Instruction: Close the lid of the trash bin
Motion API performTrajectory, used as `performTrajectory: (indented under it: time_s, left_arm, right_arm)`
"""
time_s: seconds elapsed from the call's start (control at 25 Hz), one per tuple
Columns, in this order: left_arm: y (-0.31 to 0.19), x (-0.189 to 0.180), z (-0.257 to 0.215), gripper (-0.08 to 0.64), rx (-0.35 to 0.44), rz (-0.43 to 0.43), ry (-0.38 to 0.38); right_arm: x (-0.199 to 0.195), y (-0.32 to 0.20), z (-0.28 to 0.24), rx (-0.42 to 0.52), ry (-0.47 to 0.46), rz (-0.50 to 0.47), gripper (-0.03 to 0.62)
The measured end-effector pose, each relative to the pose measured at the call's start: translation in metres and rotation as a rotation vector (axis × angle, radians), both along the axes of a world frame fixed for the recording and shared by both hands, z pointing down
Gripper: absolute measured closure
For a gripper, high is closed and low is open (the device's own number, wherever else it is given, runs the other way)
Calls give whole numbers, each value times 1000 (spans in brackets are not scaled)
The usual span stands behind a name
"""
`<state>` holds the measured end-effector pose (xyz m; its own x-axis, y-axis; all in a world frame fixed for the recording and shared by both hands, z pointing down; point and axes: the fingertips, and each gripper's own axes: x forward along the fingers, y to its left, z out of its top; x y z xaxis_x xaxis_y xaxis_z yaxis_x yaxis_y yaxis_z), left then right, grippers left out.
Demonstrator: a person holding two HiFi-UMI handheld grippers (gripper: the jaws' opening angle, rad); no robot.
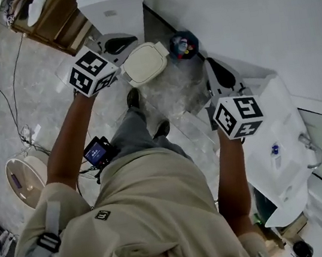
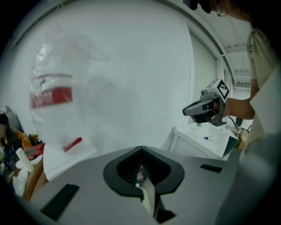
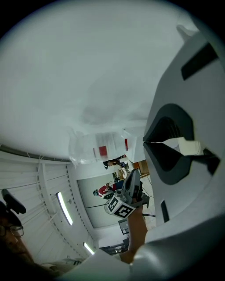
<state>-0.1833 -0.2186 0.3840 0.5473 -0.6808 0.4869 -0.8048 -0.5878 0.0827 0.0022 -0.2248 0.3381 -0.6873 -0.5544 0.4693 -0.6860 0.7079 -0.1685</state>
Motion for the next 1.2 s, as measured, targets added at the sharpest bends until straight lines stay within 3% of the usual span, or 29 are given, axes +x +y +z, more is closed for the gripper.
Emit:
performTrajectory:
  time_s: [0.28,0.64,0.88,1.08,1.2]
  left_arm:
    - [34,12,-125,546,223,-19,-13]
    - [117,41,-249,546,469,-57,-42]
    - [165,64,-292,546,559,-73,-62]
    - [199,74,-293,546,524,-120,-81]
    - [205,78,-298,546,576,-114,-100]
  right_arm:
    - [13,10,-82,151,-63,-51,568]
    - [26,70,-179,354,-122,-148,569]
    - [45,104,-218,425,-170,-177,569]
    - [64,126,-229,450,-191,-187,569]
    - [74,128,-228,445,-188,-185,569]
